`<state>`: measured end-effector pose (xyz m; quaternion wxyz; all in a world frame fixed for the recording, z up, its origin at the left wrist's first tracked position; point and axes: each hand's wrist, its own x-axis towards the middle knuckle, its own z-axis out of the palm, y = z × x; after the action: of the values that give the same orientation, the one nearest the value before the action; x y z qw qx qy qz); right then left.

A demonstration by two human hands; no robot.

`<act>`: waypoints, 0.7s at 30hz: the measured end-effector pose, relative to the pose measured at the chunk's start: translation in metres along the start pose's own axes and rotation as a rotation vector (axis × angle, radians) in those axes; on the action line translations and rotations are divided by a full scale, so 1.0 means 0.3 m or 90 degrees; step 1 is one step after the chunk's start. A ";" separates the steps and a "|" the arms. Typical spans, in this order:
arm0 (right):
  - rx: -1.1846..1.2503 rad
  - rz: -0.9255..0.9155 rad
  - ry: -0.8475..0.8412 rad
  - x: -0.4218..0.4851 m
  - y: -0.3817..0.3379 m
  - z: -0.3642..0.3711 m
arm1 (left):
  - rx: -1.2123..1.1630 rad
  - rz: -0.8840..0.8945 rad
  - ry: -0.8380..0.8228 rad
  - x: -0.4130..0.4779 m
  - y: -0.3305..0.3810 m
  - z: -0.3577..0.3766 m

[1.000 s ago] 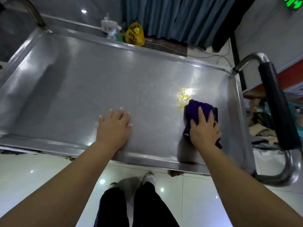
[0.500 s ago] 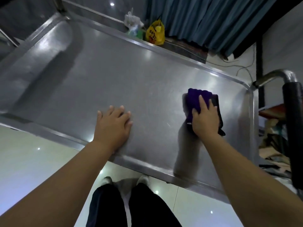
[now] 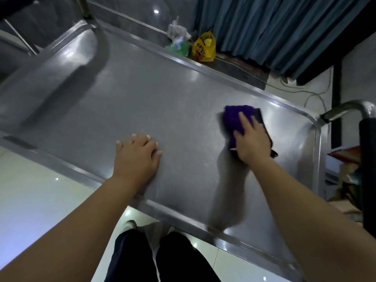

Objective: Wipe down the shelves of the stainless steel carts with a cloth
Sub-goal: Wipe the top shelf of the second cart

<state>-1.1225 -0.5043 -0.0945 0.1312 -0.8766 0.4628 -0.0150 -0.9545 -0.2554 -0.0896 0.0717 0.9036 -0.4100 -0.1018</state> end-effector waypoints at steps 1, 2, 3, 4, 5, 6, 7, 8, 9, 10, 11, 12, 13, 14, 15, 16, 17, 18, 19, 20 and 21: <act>0.012 0.069 -0.003 0.016 0.027 -0.010 | -0.001 -0.005 -0.003 0.004 0.008 -0.002; 0.013 0.117 -0.004 0.024 0.032 -0.008 | 0.004 -0.008 -0.004 0.009 0.015 -0.004; 0.004 0.144 -0.004 0.025 0.021 0.000 | 0.010 -0.011 -0.003 0.014 0.020 -0.008; 0.000 0.157 -0.001 0.021 0.003 0.008 | 0.014 -0.016 -0.001 0.020 0.024 -0.014; 0.004 0.161 0.004 0.018 -0.013 0.015 | 0.016 -0.022 0.002 0.028 0.026 -0.023; 0.012 0.162 0.008 0.016 -0.023 0.021 | 0.019 -0.027 0.005 0.040 0.027 -0.036; 0.016 0.161 0.009 0.014 -0.026 0.023 | 0.027 -0.029 0.009 0.055 0.029 -0.049; 0.014 0.160 0.006 0.012 -0.024 0.022 | 0.036 -0.027 0.011 0.074 0.033 -0.062; 0.007 0.158 0.002 0.010 -0.021 0.019 | 0.040 -0.020 0.010 0.096 0.039 -0.073; 0.000 0.157 -0.003 0.009 -0.019 0.016 | 0.035 -0.008 0.009 0.122 0.048 -0.081; -0.003 0.156 -0.007 0.008 -0.019 0.014 | 0.021 0.004 0.005 0.154 0.059 -0.086; -0.002 0.157 -0.010 0.007 -0.022 0.012 | 0.002 0.018 0.002 0.191 0.072 -0.089; 0.003 0.157 -0.011 0.008 -0.023 0.011 | -0.018 0.034 -0.002 0.234 0.084 -0.090; 0.007 0.156 -0.012 0.009 -0.021 0.012 | -0.037 0.052 -0.005 0.283 0.096 -0.088; 0.007 0.156 -0.013 0.012 -0.016 0.011 | -0.049 0.070 -0.010 0.334 0.109 -0.084; 0.007 0.162 -0.014 0.017 -0.012 0.010 | -0.052 0.086 -0.020 0.385 0.120 -0.079; 0.012 0.179 -0.015 0.026 -0.012 0.008 | -0.047 0.094 -0.039 0.432 0.132 -0.074; 0.021 0.206 -0.015 0.039 -0.022 0.010 | -0.039 0.088 -0.064 0.471 0.141 -0.068; 0.030 0.237 -0.017 0.054 -0.044 0.014 | -0.021 0.075 -0.091 0.500 0.148 -0.060; 0.037 0.264 -0.021 0.071 -0.076 0.020 | 0.005 0.066 -0.112 0.517 0.152 -0.051; 0.045 0.269 -0.031 0.088 -0.116 0.028 | 0.032 0.068 -0.117 0.523 0.152 -0.039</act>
<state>-1.0780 -0.5053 -0.0967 0.1732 -0.7551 0.6321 0.0175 -0.8839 -0.4033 -0.0881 0.0162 0.8688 -0.4648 -0.1700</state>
